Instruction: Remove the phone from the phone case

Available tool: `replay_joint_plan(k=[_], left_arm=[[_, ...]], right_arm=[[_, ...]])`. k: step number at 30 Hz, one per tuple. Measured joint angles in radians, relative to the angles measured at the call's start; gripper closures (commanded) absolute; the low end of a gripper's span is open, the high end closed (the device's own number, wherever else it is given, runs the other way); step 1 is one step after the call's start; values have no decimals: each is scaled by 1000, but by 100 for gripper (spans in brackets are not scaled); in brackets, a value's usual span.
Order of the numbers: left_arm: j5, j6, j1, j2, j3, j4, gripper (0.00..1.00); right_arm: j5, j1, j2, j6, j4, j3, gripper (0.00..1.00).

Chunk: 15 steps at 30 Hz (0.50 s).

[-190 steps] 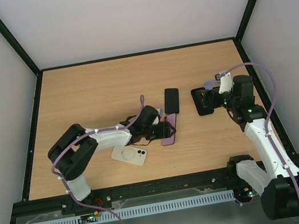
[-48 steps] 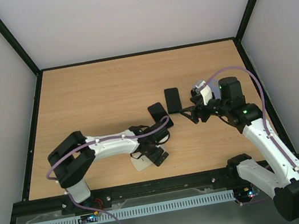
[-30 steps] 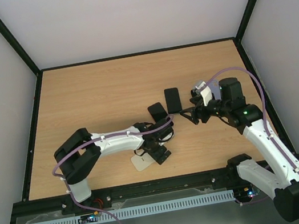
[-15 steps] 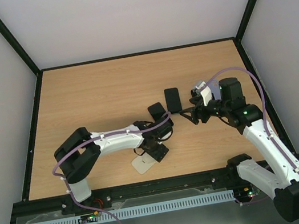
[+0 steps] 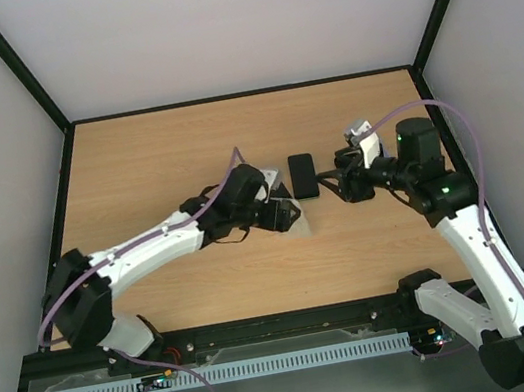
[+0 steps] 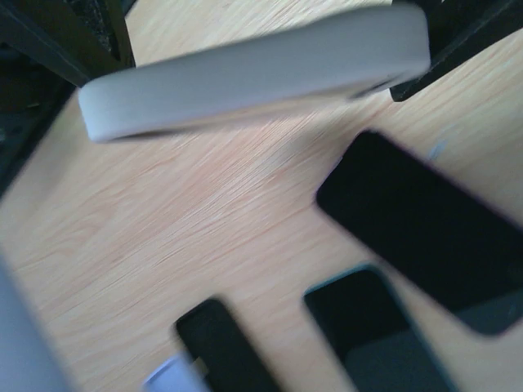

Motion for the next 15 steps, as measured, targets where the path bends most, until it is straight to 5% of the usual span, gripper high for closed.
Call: replay_joint_plan(k=[4,15], left_arm=[[53,-19,5,-104,-54,181,98],[92,44,4,-276,-157,430,96]], right_arm=[[-15,0,-21,-19,-48,92,8],[-61,0,9,-187,-177,98,10]])
